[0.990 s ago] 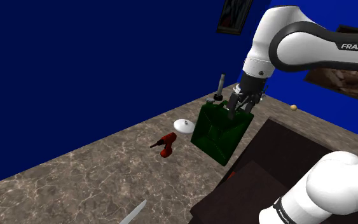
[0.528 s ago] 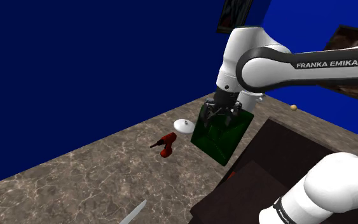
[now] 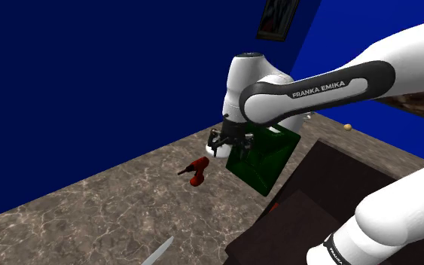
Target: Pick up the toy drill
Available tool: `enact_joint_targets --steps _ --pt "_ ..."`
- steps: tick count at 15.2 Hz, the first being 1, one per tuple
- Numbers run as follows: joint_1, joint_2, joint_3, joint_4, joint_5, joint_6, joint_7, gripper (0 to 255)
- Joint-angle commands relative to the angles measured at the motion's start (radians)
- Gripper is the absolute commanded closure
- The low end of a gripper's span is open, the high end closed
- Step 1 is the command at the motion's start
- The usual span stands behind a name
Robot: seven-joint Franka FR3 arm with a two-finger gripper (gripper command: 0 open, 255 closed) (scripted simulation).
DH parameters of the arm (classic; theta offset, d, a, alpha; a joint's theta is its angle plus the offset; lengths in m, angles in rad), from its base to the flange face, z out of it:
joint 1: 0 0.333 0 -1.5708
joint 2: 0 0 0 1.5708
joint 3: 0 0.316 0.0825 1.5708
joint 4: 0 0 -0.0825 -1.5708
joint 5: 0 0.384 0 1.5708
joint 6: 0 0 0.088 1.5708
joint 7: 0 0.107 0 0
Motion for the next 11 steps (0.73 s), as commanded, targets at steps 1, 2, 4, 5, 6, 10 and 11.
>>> enact_joint_targets --steps 1,2,4,5,6,10,11 --pt "-0.031 0.103 0.044 0.042 -0.066 0.044 0.148 0" --pt "-0.042 0.157 0.058 0.067 -0.107 0.059 0.22 0" --pt "-0.052 0.265 0.071 0.121 -0.196 0.08 0.365 0" --pt "-0.047 0.319 0.068 0.151 -0.242 0.086 0.436 0" --pt "-0.038 0.371 0.059 0.182 -0.285 0.09 0.503 0" --pt "0.026 0.557 -0.012 0.315 -0.417 0.091 0.732 0" --pt "0.044 0.599 -0.034 0.35 -0.44 0.089 0.779 0"
